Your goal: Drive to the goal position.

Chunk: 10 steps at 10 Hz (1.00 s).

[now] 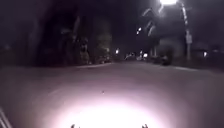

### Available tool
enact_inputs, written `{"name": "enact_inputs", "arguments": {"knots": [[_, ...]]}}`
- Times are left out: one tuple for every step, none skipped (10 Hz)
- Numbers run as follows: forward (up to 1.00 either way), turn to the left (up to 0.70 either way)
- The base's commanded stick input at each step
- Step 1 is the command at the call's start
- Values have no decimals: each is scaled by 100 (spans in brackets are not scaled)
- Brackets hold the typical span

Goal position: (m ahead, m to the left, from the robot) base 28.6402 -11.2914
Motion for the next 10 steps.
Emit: {"name": "enact_inputs", "arguments": {"knots": [[85, -16], [85, -3], [85, 0], [85, 0], [85, 0], [85, 0], [85, 0], [85, 0], [85, 0], [85, 0]]}}
